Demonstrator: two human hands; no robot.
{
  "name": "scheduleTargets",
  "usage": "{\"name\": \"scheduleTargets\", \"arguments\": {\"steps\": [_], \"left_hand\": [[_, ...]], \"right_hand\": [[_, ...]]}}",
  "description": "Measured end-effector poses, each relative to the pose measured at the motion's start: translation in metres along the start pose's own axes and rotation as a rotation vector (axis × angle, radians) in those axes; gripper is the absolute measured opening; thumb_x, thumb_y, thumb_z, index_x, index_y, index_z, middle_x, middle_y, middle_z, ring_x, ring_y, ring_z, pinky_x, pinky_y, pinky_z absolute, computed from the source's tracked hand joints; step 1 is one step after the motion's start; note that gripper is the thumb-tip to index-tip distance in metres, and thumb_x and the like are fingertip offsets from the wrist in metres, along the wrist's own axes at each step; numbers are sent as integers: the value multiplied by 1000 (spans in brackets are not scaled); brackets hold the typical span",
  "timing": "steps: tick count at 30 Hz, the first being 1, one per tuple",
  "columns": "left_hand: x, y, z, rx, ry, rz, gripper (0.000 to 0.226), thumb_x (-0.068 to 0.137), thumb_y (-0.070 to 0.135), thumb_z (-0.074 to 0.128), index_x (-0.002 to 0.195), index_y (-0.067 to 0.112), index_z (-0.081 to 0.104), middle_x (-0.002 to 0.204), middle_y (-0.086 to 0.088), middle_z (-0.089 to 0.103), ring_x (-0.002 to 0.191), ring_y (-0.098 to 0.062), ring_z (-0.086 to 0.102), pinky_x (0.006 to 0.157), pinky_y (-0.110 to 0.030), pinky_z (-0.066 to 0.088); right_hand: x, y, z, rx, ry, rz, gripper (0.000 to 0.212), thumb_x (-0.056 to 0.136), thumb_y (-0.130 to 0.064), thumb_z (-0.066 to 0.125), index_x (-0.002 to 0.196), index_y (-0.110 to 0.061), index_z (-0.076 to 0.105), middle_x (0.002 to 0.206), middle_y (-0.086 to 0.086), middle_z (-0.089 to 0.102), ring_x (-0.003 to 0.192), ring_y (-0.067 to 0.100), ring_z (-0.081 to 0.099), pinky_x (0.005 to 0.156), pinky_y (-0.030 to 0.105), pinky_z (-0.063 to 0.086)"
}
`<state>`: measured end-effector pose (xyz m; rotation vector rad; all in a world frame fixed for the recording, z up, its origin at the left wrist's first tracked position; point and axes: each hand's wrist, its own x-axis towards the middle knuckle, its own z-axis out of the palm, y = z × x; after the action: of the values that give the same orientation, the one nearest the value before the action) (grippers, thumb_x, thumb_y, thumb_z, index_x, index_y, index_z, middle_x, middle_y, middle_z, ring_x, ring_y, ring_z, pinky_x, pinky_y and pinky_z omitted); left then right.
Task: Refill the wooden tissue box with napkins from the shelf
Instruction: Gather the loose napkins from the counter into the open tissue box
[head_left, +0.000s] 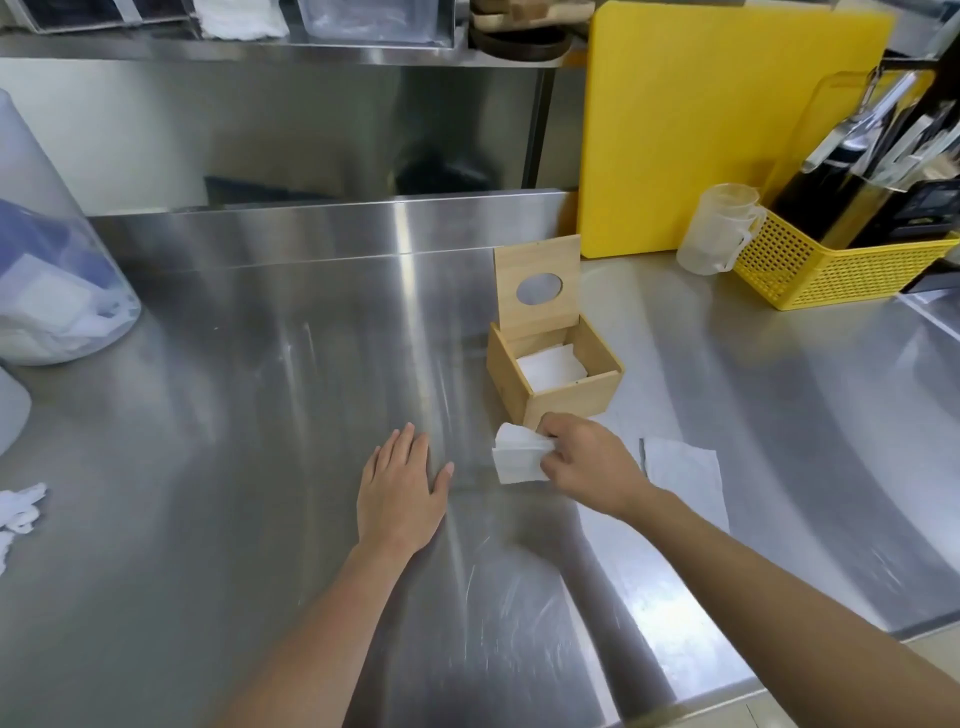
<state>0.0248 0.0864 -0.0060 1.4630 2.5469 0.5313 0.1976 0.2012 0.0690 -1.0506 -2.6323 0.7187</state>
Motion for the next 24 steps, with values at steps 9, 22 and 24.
{"name": "scheduleTargets", "arguments": {"steps": [9,22,24], "left_hand": [[30,16,5,-26,-9,36,53,94,43,38,139,15,32,152,-3,30,140,-19,22,114,-33,15],[59,21,20,131,-55,121,59,94,48,28,145,20,18,155,-1,21,143,-17,14,116,-33,6],[58,21,22,146,-47,129,57,94,47,30,144,19,23,154,-3,24,142,-19,18,116,-34,8]], "right_hand": [[61,13,-64,206,-231,-18,11,88,-5,53,80,-14,55,73,-8,49,68,7,46,58,19,35],[138,54,-47,-448,-357,-102,19,89,-4,40,98,-5,56,99,19,63,84,32,55,63,33,35],[142,57,-39,-535,-374,-138,21,91,-6,39,106,-6,54,102,19,63,90,34,58,63,34,37]]}}
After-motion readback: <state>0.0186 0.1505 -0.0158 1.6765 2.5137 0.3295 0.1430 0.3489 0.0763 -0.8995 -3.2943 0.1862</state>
